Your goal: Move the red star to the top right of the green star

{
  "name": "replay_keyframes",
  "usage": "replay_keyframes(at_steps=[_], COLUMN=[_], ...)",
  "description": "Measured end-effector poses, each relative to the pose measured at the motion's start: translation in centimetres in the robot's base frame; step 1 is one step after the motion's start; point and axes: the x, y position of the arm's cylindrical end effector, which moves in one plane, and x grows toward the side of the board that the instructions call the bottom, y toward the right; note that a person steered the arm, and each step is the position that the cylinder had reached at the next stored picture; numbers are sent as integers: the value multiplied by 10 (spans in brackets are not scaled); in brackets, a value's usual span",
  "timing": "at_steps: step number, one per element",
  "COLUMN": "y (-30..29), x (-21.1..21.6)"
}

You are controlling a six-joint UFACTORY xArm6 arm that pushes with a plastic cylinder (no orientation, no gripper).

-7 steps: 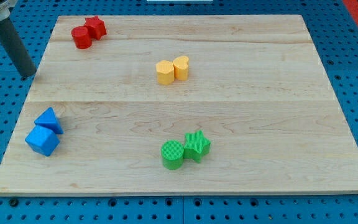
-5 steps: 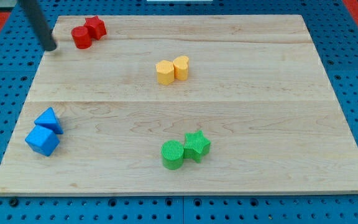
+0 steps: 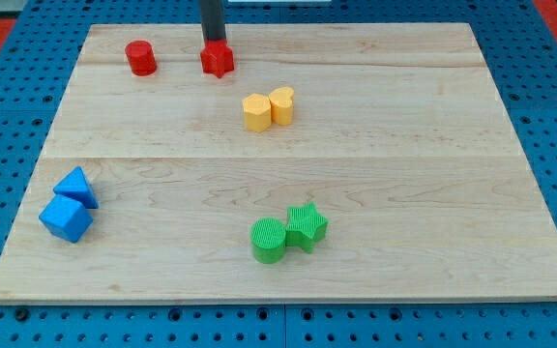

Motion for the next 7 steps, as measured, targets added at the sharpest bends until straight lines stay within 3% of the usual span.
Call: replay_keyframes(at_steps=[1, 2, 3, 4, 5, 7], y=[-49, 8, 81, 99, 170, 252], x=[-3, 27, 26, 2, 50, 135])
